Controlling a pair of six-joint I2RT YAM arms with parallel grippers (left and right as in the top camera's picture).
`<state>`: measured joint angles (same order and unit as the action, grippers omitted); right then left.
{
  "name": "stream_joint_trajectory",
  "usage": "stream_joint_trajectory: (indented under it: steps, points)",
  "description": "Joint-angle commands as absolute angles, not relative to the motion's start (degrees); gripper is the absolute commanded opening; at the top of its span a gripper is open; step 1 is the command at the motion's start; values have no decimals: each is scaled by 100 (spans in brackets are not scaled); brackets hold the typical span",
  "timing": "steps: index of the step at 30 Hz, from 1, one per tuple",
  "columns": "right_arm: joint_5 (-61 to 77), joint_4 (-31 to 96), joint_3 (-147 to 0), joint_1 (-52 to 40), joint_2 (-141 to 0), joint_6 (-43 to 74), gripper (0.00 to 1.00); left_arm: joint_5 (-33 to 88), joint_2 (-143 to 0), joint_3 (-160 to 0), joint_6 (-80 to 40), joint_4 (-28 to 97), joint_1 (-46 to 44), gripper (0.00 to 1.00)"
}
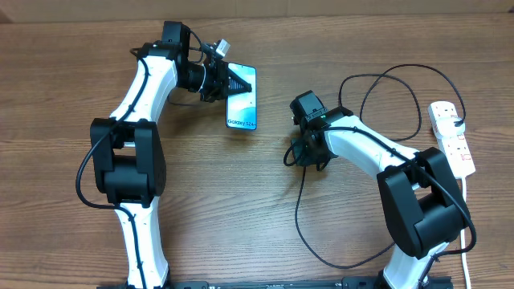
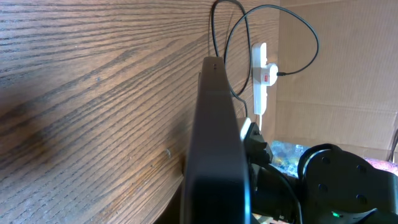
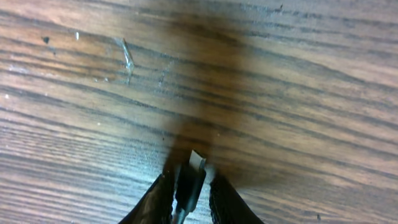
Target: Plug charger to phone and switch on socket
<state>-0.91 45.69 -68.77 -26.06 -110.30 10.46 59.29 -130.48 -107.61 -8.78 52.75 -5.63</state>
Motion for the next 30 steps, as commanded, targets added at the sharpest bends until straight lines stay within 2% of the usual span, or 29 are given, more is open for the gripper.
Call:
stream_joint_trajectory:
  steps: [1,9,14,23,24,25,27,30]
  points:
    - [10,4659,-6681,-2630,-11146,1063,20,6090,-12956,-10798,-766,5269,-591,4]
    - [16,4694,-6681,-2630,-11146,1063,20,6093,-12956,-10798,-766,5269,-591,4]
    - [30,4681,-6681,-2630,-11148,1063,9,6090,-12956,-10798,-766,5269,-591,4]
    - [32,4567,-6681,-2630,-11146,1059,8,6090,-12956,-10798,-766,5269,-591,4]
    - [30,4552,-6681,-2630,-11146,1059,9,6090,-12956,-10798,-766,5269,-591,4]
    - [30,4550,-6681,-2630,-11146,1059,14,6090,-12956,-10798,-766,5269,-591,4]
    - [30,4550,-6681,-2630,-11146,1059,30,6090,-12956,-10798,-766,5269,-591,4]
    - [27,4545,-6681,-2630,-11146,1059,36,6090,-12956,-10798,-766,5269,-591,4]
